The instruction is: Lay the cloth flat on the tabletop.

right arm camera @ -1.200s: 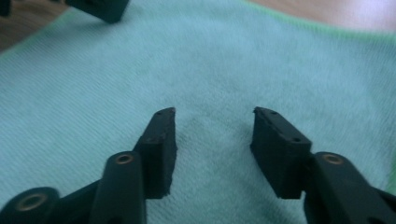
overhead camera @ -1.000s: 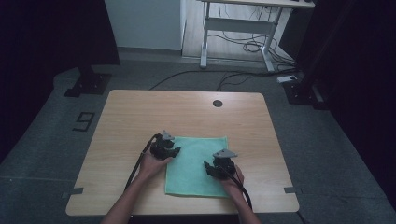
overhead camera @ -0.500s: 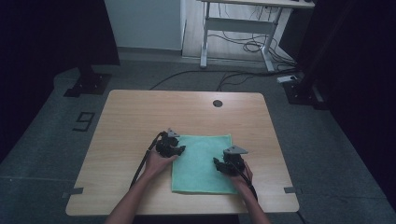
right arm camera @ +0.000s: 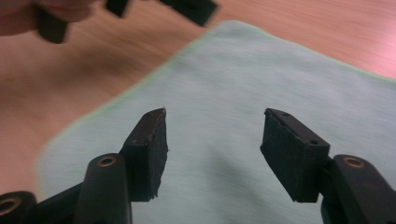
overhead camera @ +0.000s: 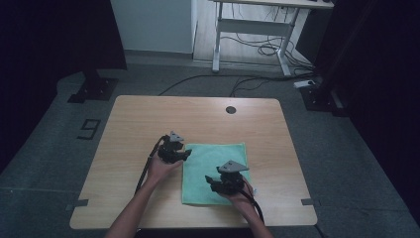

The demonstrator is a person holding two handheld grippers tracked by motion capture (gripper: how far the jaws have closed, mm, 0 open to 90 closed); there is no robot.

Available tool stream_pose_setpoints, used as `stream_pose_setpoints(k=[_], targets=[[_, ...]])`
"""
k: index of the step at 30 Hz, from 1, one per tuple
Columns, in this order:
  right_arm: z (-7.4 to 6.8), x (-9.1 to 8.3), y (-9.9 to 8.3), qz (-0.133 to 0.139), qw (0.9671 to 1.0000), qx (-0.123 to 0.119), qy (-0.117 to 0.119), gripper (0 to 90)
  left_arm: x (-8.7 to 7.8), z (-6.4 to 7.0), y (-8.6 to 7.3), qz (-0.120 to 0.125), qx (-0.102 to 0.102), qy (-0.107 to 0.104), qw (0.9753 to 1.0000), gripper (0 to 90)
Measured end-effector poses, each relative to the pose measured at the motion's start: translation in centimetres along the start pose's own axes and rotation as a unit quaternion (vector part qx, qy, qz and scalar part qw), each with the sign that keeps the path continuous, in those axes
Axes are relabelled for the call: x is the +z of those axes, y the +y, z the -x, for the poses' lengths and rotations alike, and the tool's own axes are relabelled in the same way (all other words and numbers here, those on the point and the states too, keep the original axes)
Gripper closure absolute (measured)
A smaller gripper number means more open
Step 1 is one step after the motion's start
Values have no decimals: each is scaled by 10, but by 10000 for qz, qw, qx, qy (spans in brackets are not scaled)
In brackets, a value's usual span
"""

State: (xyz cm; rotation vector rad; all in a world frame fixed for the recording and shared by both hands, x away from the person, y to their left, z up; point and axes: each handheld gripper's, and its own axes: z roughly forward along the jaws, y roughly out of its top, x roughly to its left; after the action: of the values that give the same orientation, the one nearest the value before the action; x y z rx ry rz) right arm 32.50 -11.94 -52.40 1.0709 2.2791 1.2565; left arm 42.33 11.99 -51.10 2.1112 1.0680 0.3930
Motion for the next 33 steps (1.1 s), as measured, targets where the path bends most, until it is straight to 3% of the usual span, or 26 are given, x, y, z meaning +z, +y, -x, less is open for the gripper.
stream_pose_setpoints(k=[3,14,23,33], targets=[[-24,5,3,39,9995,-122,272,395,-1,-4,0,-4,-57,16,10000,521],[-56,20,2,52,9974,-259,666,394,1,-14,2,7,-188,51,9998,504],[-61,28,-3,-80,9970,-267,723,396,5,-19,1,-64,-225,85,9997,501],[-62,29,-5,-91,9969,-274,728,406,10,-27,11,-93,-251,128,9996,506]])
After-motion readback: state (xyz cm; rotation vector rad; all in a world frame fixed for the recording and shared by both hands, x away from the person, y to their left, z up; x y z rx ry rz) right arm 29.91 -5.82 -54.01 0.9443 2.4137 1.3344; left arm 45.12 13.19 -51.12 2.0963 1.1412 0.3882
